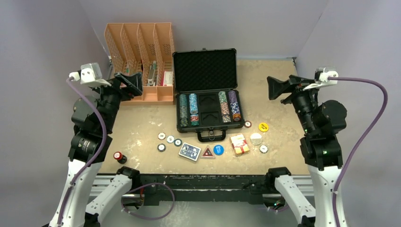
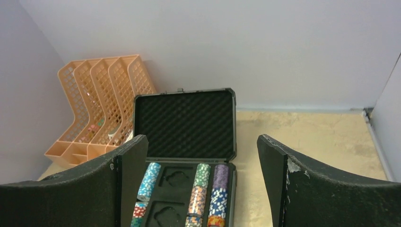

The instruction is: Pack up texas hold em set

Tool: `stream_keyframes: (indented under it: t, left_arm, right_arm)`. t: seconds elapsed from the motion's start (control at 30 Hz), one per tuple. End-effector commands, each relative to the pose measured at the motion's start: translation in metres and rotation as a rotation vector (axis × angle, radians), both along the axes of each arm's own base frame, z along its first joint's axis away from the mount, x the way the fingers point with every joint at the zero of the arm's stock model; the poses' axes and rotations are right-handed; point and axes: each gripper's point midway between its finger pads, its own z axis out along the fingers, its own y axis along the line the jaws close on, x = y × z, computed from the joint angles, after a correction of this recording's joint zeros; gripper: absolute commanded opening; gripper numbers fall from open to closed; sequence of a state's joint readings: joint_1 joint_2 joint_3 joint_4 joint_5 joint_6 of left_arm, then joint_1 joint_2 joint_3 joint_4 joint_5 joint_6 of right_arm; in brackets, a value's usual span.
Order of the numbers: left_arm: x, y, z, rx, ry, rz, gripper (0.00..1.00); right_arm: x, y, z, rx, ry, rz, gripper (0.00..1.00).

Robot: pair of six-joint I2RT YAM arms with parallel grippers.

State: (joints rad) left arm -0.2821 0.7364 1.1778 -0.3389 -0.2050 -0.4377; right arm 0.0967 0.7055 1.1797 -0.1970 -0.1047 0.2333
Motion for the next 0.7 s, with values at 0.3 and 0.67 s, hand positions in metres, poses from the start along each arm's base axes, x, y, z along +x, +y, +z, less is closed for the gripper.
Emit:
stream_keyframes:
  t: [0.3, 0.67]
  left_arm:
    - [-0.005, -0.051, -0.036, -0.212, -0.106, -0.284, 0.87]
    - [0.033, -0.062, -0.120, -0.228, 0.131, -0.255, 0.83]
  right_arm:
    - [0.020, -0.025, -0.143, 0.167, 0.560, -0.232, 0.89]
    - [-0.007, 0.015, -0.309, 0.236, 1.092, -0.265, 0.87]
